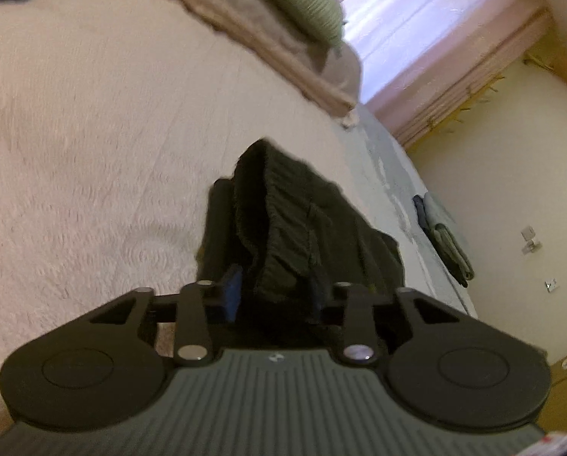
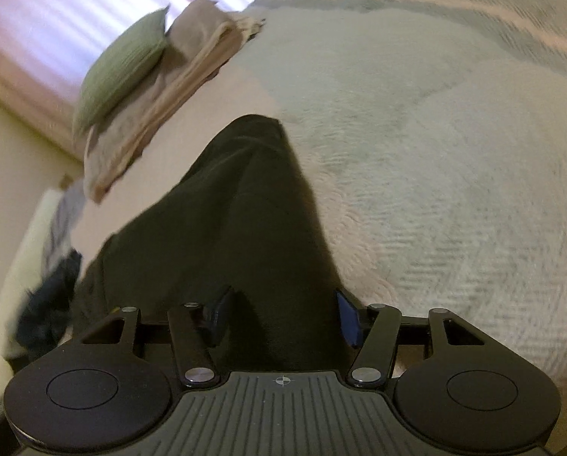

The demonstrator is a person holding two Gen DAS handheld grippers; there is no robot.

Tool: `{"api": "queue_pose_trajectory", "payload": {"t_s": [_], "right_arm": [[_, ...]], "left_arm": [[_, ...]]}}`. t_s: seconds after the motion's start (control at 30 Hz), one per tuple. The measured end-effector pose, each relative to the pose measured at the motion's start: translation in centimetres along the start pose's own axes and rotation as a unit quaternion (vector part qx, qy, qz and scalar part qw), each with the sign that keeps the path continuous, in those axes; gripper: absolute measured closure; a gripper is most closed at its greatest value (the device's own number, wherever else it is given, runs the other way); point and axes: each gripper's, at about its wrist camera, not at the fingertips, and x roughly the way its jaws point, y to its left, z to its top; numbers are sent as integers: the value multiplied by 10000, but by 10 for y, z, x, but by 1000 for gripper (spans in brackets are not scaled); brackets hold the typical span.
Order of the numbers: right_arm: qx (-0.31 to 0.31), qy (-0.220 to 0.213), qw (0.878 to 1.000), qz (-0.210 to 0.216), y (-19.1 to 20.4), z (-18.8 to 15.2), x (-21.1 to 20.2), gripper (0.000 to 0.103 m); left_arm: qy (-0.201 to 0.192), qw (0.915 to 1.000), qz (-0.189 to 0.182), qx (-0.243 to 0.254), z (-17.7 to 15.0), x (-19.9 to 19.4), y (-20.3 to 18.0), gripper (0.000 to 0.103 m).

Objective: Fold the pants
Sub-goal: 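Grasp the folded dark green trousers with the right gripper and lift them, then lay the trousers back on the bed and open the right gripper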

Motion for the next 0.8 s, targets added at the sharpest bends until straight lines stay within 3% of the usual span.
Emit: {"api": "queue_pose_trajectory", "payload": {"t_s": [0.07, 0.23, 0.37, 0.43, 0.53, 0.57, 0.6, 0.67, 0.8], "right_arm": [[-364, -15, 9993, -51, 8, -2, 0, 48], [-1170, 79, 9927, -299, 18, -8, 16, 47], [-1196, 206, 9922, -301, 15, -2, 17, 47], [-1420, -28, 9893, -335, 18, 3, 3, 47], [-2043, -754, 9737, -675, 29, 12, -18, 47], [-2220, -951, 9678, -715, 33, 17, -21, 52], [-2387, -1055, 9629, -684, 38, 23, -20, 71], [-2580, -1047, 9588, -560, 47, 35, -10, 90], [-3106, -1054, 9428, -603, 62, 45, 25, 94]], "left_arm": [[-114, 9999, -67, 28, -2, -9, -2, 82], [-162, 9997, 165, 64, -13, -1, 7, 79], [-74, 9995, 253, 177, -8, 0, 4, 76], [-234, 9973, 330, 610, 2, -13, -12, 78], [-652, 9865, 747, 1300, 22, -26, -35, 79], [-715, 9835, 811, 1448, 30, -24, -42, 79], [-712, 9810, 866, 1586, 40, -16, -51, 79], [-636, 9765, 797, 1900, 52, 1, -70, 80], [-308, 9614, 1068, 2518, 61, 59, -98, 88]]}}
